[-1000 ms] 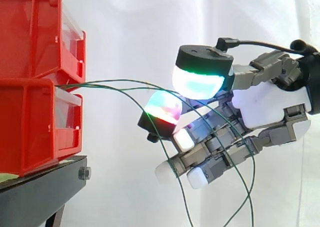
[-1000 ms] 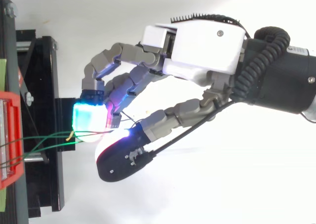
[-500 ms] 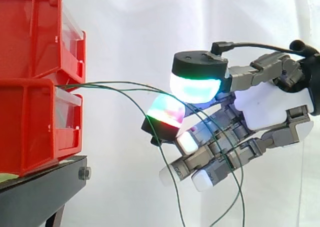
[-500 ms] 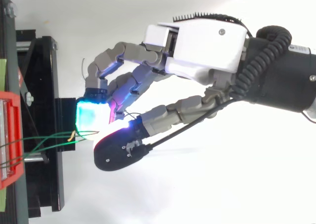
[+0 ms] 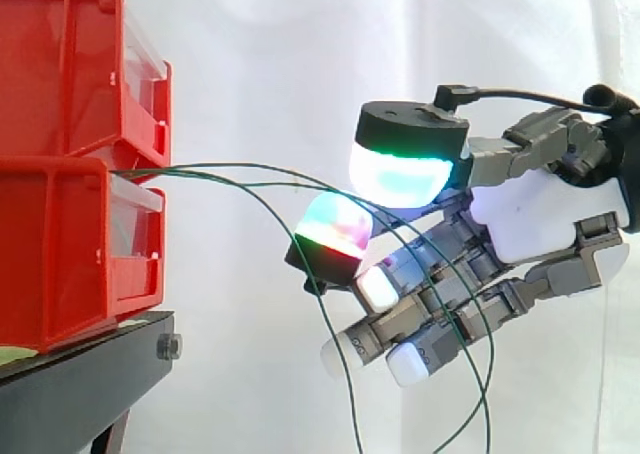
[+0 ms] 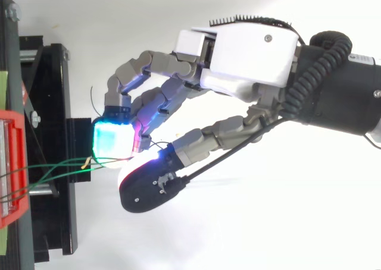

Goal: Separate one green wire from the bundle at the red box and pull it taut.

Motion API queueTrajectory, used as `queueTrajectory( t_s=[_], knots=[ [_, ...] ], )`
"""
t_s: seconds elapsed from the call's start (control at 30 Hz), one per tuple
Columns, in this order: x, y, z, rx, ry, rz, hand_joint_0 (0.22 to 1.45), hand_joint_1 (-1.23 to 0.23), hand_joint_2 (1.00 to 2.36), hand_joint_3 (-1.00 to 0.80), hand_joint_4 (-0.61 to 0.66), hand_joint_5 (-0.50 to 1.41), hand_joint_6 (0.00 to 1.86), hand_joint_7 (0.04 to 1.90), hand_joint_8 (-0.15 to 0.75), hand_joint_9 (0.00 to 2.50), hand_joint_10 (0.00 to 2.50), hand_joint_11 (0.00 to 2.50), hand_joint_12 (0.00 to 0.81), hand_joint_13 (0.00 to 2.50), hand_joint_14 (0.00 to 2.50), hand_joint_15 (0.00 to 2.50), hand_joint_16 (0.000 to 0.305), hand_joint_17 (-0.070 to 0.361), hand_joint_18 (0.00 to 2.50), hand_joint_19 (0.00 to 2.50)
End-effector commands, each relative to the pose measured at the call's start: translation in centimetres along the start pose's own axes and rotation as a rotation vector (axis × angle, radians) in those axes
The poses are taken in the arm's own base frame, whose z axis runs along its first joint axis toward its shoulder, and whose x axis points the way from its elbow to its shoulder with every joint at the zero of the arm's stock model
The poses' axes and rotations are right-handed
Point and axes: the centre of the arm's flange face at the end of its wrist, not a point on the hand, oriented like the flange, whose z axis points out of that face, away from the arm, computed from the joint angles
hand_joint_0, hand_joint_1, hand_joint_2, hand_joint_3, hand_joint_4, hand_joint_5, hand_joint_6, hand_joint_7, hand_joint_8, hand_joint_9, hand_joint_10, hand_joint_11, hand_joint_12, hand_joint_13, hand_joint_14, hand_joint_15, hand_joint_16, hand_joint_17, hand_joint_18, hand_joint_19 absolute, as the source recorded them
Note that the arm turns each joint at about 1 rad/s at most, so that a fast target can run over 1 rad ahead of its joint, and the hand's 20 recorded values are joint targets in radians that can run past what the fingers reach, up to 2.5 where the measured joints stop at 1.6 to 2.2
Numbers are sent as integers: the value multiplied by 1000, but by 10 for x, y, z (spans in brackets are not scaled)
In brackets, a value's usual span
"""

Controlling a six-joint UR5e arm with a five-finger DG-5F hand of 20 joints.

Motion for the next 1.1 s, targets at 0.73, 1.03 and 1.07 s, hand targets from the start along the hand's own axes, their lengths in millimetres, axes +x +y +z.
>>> queueTrajectory(
  t_s=[0.73, 1.03, 1.07],
  knots=[
    [4, -1, -3, 25, 11, 23, 549, -601, 1013, -332, 115, -133, 862, 962, 268, 922, 19, 572, 346, 565, 13, 326, 49, 109, 537, 536],
    [4, 2, -4, 22, 11, 24, 565, -578, 1009, -401, 121, -128, 854, 987, 270, 941, 21, 580, 342, 578, 13, 327, 48, 108, 547, 530],
    [4, 1, -3, 22, 11, 24, 563, -580, 1008, -409, 118, -127, 854, 993, 273, 942, 19, 580, 343, 578, 13, 323, 48, 108, 550, 520]
  ],
)
